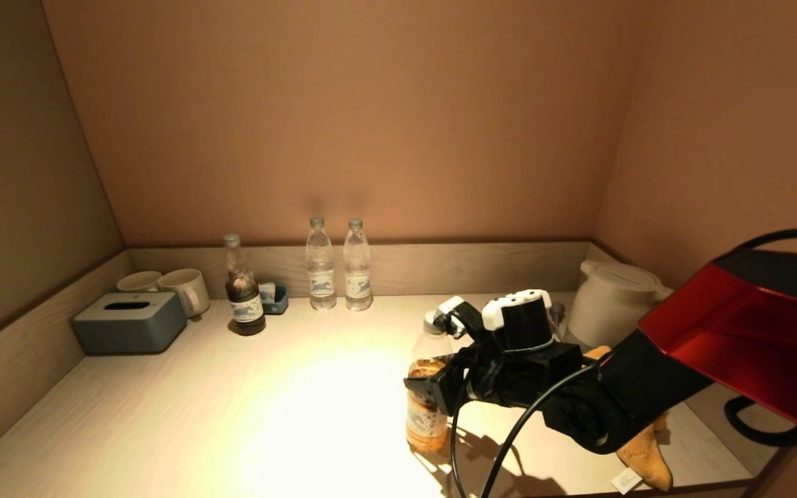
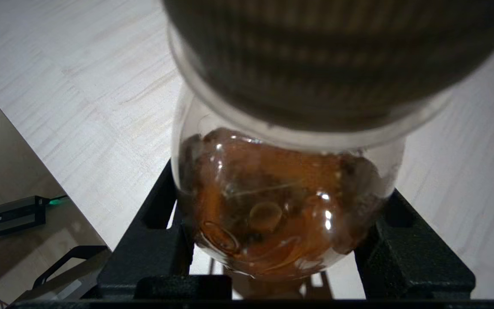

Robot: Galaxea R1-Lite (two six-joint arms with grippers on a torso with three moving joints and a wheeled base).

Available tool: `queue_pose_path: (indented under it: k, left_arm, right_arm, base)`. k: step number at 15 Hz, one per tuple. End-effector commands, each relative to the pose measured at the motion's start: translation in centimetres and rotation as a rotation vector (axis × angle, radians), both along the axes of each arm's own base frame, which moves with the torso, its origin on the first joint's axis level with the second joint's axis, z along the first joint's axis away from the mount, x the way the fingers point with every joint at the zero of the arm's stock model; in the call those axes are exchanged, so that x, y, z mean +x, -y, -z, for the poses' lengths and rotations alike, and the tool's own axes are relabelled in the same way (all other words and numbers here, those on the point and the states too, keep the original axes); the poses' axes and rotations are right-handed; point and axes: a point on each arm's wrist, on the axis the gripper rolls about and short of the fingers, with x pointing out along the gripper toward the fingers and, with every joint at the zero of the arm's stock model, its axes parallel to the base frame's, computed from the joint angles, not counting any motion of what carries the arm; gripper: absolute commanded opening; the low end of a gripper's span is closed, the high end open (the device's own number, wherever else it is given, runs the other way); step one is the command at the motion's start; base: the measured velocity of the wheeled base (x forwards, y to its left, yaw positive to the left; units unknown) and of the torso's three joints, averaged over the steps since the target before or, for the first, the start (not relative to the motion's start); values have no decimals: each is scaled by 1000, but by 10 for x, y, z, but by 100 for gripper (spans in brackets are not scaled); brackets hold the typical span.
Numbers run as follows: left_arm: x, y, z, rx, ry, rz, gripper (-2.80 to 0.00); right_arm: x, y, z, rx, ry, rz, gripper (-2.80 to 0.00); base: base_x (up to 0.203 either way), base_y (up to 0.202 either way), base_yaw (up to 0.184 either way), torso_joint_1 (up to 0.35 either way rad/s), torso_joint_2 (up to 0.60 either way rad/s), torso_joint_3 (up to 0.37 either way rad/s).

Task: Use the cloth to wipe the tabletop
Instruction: Pick up the bottle, then place the bottle at the back of the table

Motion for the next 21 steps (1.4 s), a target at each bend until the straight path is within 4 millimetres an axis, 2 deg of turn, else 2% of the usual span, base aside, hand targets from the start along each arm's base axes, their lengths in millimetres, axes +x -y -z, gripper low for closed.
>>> queue_pose_path:
  k: [1,6,8,12,14,16,21]
  left_arm:
    - [0,0,0,0,1,0,-280]
    - [0,0,0,0,1,0,-280]
    - [0,0,0,0,1,0,-280]
    - [0,0,0,0,1,0,-280]
    - [0,0,0,0,1,0,-280]
    - [0,0,0,0,-1,0,-280]
    - [0,0,0,0,1,0,-280]
  right_arm:
    - [0,0,-1,3,7,-3,-280]
    - [0,0,-10,15,31,0,-280]
    - [2,0,-24,32,76,11,-280]
    - [0,2,-74,91,209,63,-280]
    - [18,1,-92,99,278,145,-280]
    - [43,3,-95,83,306,230,-280]
    - [103,8,-72,10,306,412,-280]
  base:
    - [0,0,0,0,0,0]
    - [0,0,0,0,0,0]
    - [0,0,0,0,0,0]
    - [0,0,0,0,0,0]
    - [0,0,0,0,0,0]
    - [0,0,0,0,0,0]
    - [0,0,0,0,0,0]
